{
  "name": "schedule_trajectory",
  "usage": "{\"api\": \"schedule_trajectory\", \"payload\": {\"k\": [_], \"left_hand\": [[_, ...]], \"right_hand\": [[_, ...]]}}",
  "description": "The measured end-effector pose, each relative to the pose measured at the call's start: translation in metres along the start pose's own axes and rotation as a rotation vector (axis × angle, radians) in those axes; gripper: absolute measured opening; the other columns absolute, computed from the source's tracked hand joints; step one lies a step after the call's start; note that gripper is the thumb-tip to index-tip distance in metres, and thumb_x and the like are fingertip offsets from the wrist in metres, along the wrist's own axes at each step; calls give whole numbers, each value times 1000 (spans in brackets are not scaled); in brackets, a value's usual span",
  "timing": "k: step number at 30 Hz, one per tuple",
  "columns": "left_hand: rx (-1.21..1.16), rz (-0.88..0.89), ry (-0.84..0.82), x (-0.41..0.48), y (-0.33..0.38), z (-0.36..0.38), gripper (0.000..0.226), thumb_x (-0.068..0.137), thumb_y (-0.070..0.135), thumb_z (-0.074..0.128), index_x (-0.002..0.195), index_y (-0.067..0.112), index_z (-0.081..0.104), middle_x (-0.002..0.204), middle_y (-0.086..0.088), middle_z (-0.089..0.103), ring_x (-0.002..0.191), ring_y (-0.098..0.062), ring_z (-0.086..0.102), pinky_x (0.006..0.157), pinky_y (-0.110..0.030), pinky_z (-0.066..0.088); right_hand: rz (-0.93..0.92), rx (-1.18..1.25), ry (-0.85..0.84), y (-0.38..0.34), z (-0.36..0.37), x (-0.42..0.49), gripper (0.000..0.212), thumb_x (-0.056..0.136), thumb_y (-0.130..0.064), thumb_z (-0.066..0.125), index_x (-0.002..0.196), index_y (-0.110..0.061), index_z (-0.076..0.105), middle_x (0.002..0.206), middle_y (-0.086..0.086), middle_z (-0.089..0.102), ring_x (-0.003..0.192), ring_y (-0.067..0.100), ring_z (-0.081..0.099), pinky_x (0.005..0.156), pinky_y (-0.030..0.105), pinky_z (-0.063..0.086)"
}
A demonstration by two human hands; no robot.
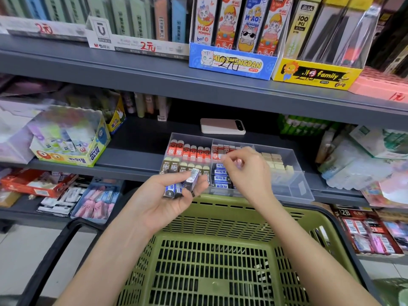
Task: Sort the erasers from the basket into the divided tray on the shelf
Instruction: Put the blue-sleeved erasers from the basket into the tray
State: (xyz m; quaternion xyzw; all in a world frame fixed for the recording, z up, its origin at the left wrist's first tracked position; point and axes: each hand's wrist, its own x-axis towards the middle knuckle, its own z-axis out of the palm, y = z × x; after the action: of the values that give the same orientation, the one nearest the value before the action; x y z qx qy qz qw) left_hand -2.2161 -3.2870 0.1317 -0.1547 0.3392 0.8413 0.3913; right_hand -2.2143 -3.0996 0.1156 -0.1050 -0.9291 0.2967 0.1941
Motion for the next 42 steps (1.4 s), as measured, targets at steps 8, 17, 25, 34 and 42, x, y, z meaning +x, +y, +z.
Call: {"api": "schedule_trajectory", "payload": {"k": [8, 17, 25, 34, 42], "left_hand": [[157, -38, -157, 2, -4, 7, 40, 66, 2, 70, 104, -9, 69, 94, -22, 67, 72, -24, 69, 42, -18, 51], [169, -57, -146, 5, -15, 35, 43, 68, 2, 66, 108, -13, 61, 100, -31, 67, 76, -36, 71, 47, -25, 55], [123, 45, -82, 1, -10, 23, 45, 71, -2, 56, 115, -4, 48, 105, -33, 65, 94, -46, 66, 63, -48, 58], [102, -2, 15, -2, -10, 14, 38, 77, 0, 56, 115, -2, 50, 107, -28, 67, 96, -42, 67, 82, -61, 52], [114, 18, 152, 0, -18, 24, 15, 62, 2, 67, 72, -3, 76, 74, -13, 71, 60, -18, 63, 68, -33, 51]], "right_hand": [[-92, 594, -531, -18, -40, -13, 11, 85, -15, 66, 84, -25, 70, 89, -7, 70, 88, 9, 63, 85, 28, 49], [-20, 719, -495, -1, -71, -3, 10, 66, -20, 74, 76, -20, 72, 74, -2, 71, 70, 7, 64, 66, 16, 51], [142, 27, -209, 45, -55, 6, 17, 75, -23, 76, 62, -26, 66, 61, -12, 65, 60, -2, 56, 61, 22, 42], [100, -75, -293, 46, -41, -3, 20, 75, -29, 76, 57, -27, 67, 65, -21, 62, 76, 2, 58, 58, 17, 37], [-37, -253, -291, 52, -39, -2, 8, 74, -32, 77, 70, -25, 75, 84, -10, 62, 96, 14, 46, 73, 25, 29]]}}
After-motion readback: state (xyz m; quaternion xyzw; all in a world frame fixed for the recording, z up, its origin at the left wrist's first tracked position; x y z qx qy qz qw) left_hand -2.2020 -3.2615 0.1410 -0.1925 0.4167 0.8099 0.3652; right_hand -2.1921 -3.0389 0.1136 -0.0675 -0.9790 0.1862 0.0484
